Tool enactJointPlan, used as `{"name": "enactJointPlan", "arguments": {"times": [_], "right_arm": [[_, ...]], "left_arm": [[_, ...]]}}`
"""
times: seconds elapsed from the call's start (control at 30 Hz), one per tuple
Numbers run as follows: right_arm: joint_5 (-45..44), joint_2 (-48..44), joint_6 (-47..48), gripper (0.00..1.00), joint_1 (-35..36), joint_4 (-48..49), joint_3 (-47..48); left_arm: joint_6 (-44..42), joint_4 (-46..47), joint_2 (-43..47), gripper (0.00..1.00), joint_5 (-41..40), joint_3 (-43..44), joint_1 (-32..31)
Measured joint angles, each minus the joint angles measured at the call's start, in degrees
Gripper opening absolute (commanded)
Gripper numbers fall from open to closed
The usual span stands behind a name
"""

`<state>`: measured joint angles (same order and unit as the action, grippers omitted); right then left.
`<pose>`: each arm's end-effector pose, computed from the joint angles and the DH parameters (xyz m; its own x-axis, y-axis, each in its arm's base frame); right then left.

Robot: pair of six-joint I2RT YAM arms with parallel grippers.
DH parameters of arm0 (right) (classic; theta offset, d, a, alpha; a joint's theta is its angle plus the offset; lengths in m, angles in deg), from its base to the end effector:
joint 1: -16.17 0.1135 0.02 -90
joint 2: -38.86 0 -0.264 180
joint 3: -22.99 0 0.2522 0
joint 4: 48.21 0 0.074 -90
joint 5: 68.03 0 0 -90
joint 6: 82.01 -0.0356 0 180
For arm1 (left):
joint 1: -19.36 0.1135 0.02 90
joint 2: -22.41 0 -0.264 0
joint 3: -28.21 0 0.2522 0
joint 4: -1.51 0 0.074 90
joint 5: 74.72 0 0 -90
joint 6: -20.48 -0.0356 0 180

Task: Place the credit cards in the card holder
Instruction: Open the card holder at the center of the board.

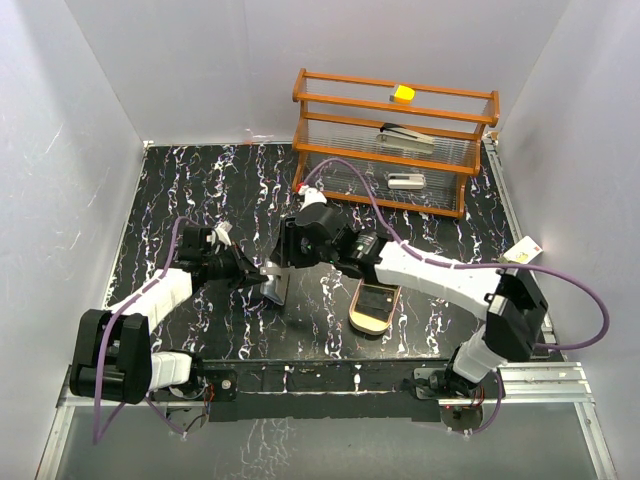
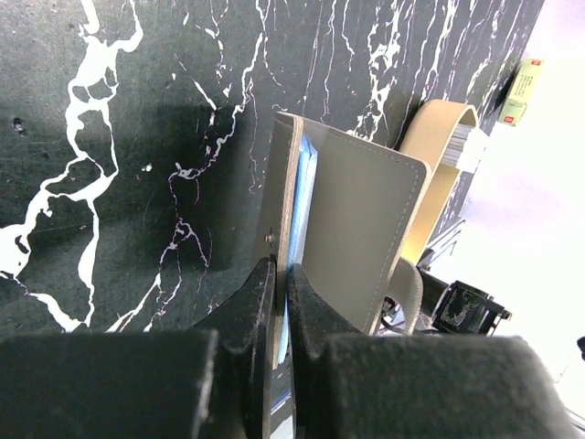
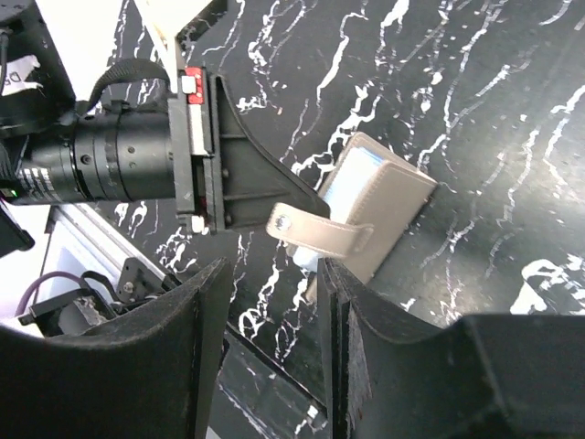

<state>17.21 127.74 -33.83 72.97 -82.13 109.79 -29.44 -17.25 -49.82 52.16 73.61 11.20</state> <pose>0.1971 0.2958 0.3039 -0.7714 0.0348 -0.6354 -0.3794 0.7765 0.5031 0.2308 -0.0547 0.1779 -0.8818 -0.3938 -0.2594 -0.0503 0.6255 -0.7786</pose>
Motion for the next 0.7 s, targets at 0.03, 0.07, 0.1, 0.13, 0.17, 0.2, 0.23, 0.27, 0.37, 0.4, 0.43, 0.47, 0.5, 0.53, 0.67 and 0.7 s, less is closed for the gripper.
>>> {"name": "enactJointPlan", "arguments": {"times": [0.03, 0.07, 0.1, 0.13, 0.17, 0.2, 0.23, 0.27, 0.37, 0.4, 0.43, 0.47, 0.5, 0.53, 0.67, 0.7], "right_arm": [[0.52, 0.81, -0.13, 0.41, 0.07, 0.72, 0.37], [0.92, 1.49, -0.17, 0.41, 0.13, 1.27, 0.59], [1.57, 2.43, -0.26, 0.41, 0.22, 1.90, 0.81], [2.01, 3.43, -0.33, 0.40, 0.22, 2.47, 1.05], [2.43, 4.48, -0.35, 0.40, 0.24, 2.84, 1.25], [2.91, 5.55, -0.37, 0.40, 0.26, 3.15, 1.40], [3.28, 6.67, -0.37, 0.40, 0.28, 3.43, 1.51], [3.69, 7.85, -0.37, 0.40, 0.33, 3.76, 1.64], [4.94, 11.13, -0.37, 0.39, 0.46, 4.00, 2.43], [5.14, 12.35, -0.35, 0.39, 0.46, 4.11, 2.78], [5.16, 13.42, -0.35, 0.38, 0.46, 4.15, 3.04], [4.98, 14.10, -0.35, 0.38, 0.48, 4.13, 3.10], [4.61, 14.80, -0.33, 0.37, 0.48, 4.00, 3.13], [4.07, 15.47, -0.33, 0.37, 0.48, 3.85, 3.15], [2.10, 17.29, -0.26, 0.36, 0.48, 2.38, 3.10], [1.75, 17.49, -0.26, 0.35, 0.48, 2.05, 2.99]], "left_arm": [[-0.20, -0.15, 0.00, 0.00, -0.46, 0.00, -0.28], [-0.28, -0.26, 0.00, 0.00, -0.68, 0.04, -0.44], [-0.42, -0.44, 0.00, 0.00, -0.98, 0.09, -0.72], [-0.46, -0.61, 0.00, 0.00, -1.25, 0.20, -0.92], [-0.48, -0.72, 0.00, 0.00, -1.42, 0.26, -1.07], [-0.48, -0.79, 0.00, 0.00, -1.62, 0.33, -1.22], [-0.48, -0.87, 0.00, 0.00, -1.79, 0.35, -1.40], [-0.46, -0.98, 0.00, 0.00, -1.90, 0.39, -1.49], [-0.46, -1.05, 0.00, 0.00, -2.21, 0.39, -1.79], [-0.46, -1.05, 0.00, 0.00, -2.25, 0.39, -1.84], [-0.46, -1.05, 0.00, 0.00, -2.43, 0.39, -1.86], [-0.46, -1.07, 0.00, 0.00, -2.58, 0.39, -1.92], [-0.44, -1.07, 0.00, 0.00, -2.80, 0.39, -2.01], [-0.42, -1.07, 0.00, 0.00, -2.99, 0.37, -2.08], [-0.35, -1.03, 0.00, 0.00, -3.04, 0.22, -2.10], [-0.24, -1.05, 0.00, 0.00, -3.06, 0.13, -2.10]]}}
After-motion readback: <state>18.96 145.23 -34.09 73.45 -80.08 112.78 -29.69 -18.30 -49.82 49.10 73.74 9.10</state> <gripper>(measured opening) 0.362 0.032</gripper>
